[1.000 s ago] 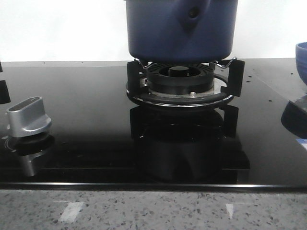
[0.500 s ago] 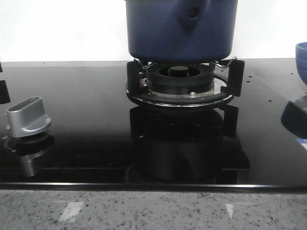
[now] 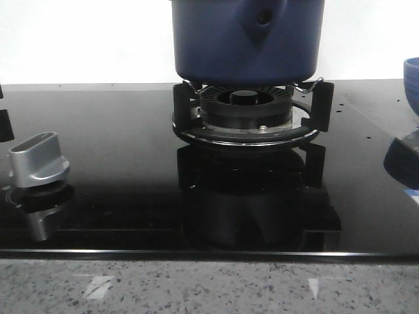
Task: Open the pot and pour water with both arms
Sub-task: 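Lower the empty bowl onto the counter and open the right gripper, then lower the glass lid onto the saucepan and release with the left gripper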
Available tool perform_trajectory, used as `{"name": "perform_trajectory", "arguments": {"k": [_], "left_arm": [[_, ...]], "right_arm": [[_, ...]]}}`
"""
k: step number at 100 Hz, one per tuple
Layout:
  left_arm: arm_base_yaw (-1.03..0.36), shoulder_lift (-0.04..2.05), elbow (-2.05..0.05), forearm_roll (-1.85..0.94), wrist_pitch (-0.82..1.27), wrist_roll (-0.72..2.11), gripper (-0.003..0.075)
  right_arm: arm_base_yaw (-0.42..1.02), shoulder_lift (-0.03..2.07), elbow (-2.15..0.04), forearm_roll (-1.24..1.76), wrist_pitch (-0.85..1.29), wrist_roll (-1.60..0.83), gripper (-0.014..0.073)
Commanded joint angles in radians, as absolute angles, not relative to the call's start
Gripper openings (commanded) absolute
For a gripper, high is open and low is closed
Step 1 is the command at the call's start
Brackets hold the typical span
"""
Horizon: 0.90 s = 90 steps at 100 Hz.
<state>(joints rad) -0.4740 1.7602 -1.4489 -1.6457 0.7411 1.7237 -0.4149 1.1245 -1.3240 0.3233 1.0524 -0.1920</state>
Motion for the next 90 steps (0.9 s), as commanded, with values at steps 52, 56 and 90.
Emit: {"name": "perform_trajectory", "arguments": {"k": [52, 56, 90], "left_arm": [[-0.486, 1.714, -1.512, -1.690, 0.760, 1.735, 0.0347], [-0.486, 1.714, -1.512, -1.685, 0.760, 1.735, 0.0347], [-0.486, 1.716, -1.510, -1.664, 0.754, 1.717, 0.0347]], "right_arm": [[-0.415, 1.103, -1.357, 0.347, 1.006, -0.194, 0.0258], [-0.415, 1.103, -1.357, 0.347, 1.006, -0.194, 0.0258], [-0.414, 1.103, -1.357, 0.347, 1.006, -0.194, 0.0258]]}}
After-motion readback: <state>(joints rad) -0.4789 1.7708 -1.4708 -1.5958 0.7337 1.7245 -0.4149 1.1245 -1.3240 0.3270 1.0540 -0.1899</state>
